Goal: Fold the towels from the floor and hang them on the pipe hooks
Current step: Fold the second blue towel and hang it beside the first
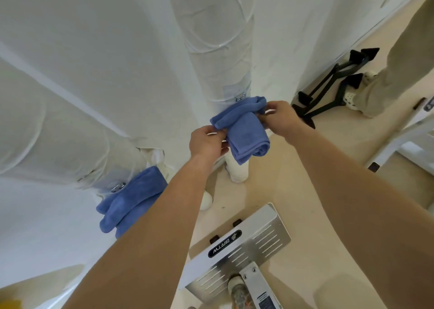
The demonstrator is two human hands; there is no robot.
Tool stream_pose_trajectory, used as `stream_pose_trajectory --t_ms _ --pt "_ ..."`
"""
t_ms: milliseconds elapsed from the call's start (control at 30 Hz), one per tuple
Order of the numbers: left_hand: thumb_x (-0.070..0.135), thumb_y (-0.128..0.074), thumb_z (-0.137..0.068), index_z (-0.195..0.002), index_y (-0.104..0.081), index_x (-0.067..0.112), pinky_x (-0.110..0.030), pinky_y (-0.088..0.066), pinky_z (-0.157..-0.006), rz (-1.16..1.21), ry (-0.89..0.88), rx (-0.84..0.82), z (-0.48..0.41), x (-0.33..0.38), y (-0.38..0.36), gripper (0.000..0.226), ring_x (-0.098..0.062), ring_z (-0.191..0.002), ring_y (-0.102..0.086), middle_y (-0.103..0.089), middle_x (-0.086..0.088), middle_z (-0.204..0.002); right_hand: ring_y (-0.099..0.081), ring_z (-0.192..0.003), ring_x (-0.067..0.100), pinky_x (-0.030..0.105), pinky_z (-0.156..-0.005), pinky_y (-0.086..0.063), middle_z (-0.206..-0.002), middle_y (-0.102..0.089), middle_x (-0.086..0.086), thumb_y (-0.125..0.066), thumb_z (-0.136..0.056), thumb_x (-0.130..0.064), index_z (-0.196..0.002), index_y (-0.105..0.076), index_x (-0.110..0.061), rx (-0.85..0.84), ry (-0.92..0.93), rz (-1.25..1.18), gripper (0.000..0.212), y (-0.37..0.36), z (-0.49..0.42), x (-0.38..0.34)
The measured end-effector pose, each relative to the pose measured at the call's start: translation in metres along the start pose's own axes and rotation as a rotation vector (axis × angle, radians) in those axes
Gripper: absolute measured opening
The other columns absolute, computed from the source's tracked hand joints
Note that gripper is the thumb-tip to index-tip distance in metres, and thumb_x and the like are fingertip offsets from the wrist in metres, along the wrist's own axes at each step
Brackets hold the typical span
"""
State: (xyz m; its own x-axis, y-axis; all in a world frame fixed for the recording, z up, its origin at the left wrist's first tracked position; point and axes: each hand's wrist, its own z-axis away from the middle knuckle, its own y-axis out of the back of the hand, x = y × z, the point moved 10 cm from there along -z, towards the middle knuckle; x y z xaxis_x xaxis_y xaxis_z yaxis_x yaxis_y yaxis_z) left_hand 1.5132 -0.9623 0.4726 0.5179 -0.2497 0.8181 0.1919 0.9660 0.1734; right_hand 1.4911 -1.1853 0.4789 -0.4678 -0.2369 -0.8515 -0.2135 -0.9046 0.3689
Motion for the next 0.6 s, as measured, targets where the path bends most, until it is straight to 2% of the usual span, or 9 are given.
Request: stream_pose_trajectory --t_ms 67,167,200,267,300,400,467,533,600 --pt "0.012 -0.071 -0.091 -0.095 -0.069 0.007 -0.046 -0.061 -0.082 0.013 0.022 -0.008 0.001 0.002 0.0 0.006 -0.035 -0.087 -0.074 -0.074 -0.018 -0.096 -0.067 -0.076 0.027 0.049 -0.083 -0.058 -0.09 -0.073 0.016 -0.071 -0.083 -0.015 -0.104 -0.065 -0.012 0.016 0.01 0.007 0.022 0.006 0.005 -0.008" --pt "0.013 -0.071 -0.091 -0.101 -0.069 0.005 -0.044 -0.062 -0.08 -0.007 -0.009 0.0 0.004 0.008 0.004 0.014 -0.031 -0.079 -0.075 -0.075 -0.018 -0.094 -0.07 -0.093 0.031 0.051 -0.079 -0.06 -0.102 -0.071 0.013 -0.062 -0.08 -0.014 -0.113 -0.063 -0.015 -0.022 0.055 -0.019 0.033 0.009 0.016 -0.026" --pt "0.013 -0.07 -0.091 -0.103 -0.068 0.004 -0.042 -0.063 -0.078 -0.012 -0.019 -0.003 0.005 0.009 0.005 0.015 -0.029 -0.076 -0.075 -0.075 -0.018 -0.094 -0.069 -0.098 0.029 0.048 -0.079 -0.061 -0.106 -0.071 0.012 -0.061 -0.082 -0.016 -0.115 -0.064 -0.016 -0.043 0.048 -0.055 0.033 0.009 0.018 -0.028" --pt "0.015 -0.068 -0.092 -0.106 -0.068 0.005 -0.037 -0.063 -0.073 -0.026 -0.036 -0.006 0.009 0.01 0.007 0.017 -0.024 -0.072 -0.075 -0.075 -0.016 -0.095 -0.068 -0.102 0.021 0.039 -0.078 -0.062 -0.112 -0.07 0.005 -0.064 -0.09 -0.029 -0.118 -0.064 -0.019 -0.094 0.025 -0.107 0.031 0.004 0.022 -0.031" --pt "0.018 -0.068 -0.092 -0.105 -0.068 0.007 -0.038 -0.063 -0.073 -0.045 -0.052 0.005 0.013 0.012 0.008 0.017 -0.023 -0.074 -0.075 -0.075 -0.014 -0.095 -0.068 -0.102 0.019 0.04 -0.081 -0.061 -0.112 -0.071 0.002 -0.066 -0.089 -0.038 -0.118 -0.064 -0.02 -0.1 0.045 -0.098 0.034 0.002 0.022 -0.034" --pt "0.031 -0.067 -0.081 -0.097 -0.068 0.017 -0.048 -0.061 -0.08 -0.138 -0.165 0.022 0.024 0.029 0.009 0.021 -0.025 -0.086 -0.072 -0.074 -0.004 -0.09 -0.068 -0.101 0.02 0.046 -0.089 -0.057 -0.107 -0.071 0.0 -0.068 -0.086 -0.046 -0.114 -0.065 -0.021 -0.026 0.117 0.015 0.038 0.006 0.019 -0.042" --pt "0.036 -0.067 -0.08 -0.094 -0.061 0.026 -0.048 -0.06 -0.082 -0.087 -0.198 -0.003 0.031 0.038 0.005 0.018 -0.024 -0.094 -0.07 -0.071 0.0 -0.094 -0.067 -0.099 0.021 0.043 -0.088 -0.057 -0.103 -0.071 0.0 -0.069 -0.086 -0.043 -0.11 -0.065 -0.02 0.022 0.109 0.071 0.034 0.008 0.017 -0.044" --pt "0.04 -0.068 -0.088 -0.094 -0.052 0.033 -0.045 -0.06 -0.082 -0.024 -0.191 0.0 0.034 0.043 0.003 0.018 -0.021 -0.098 -0.068 -0.066 0.006 -0.1 -0.067 -0.093 0.019 0.036 -0.08 -0.056 -0.097 -0.07 -0.002 -0.07 -0.085 -0.041 -0.105 -0.066 -0.02 0.044 0.091 0.1 0.03 0.011 0.014 -0.047" --pt "0.044 -0.064 -0.092 -0.095 -0.052 0.032 -0.045 -0.06 -0.082 -0.083 -0.243 0.049 0.03 0.049 0.004 0.017 -0.02 -0.096 -0.067 -0.063 0.009 -0.097 -0.063 -0.081 0.016 0.03 -0.067 -0.049 -0.087 -0.066 -0.003 -0.071 -0.083 -0.038 -0.095 -0.066 -0.019 0.052 0.054 0.118 0.023 0.012 0.015 -0.05"
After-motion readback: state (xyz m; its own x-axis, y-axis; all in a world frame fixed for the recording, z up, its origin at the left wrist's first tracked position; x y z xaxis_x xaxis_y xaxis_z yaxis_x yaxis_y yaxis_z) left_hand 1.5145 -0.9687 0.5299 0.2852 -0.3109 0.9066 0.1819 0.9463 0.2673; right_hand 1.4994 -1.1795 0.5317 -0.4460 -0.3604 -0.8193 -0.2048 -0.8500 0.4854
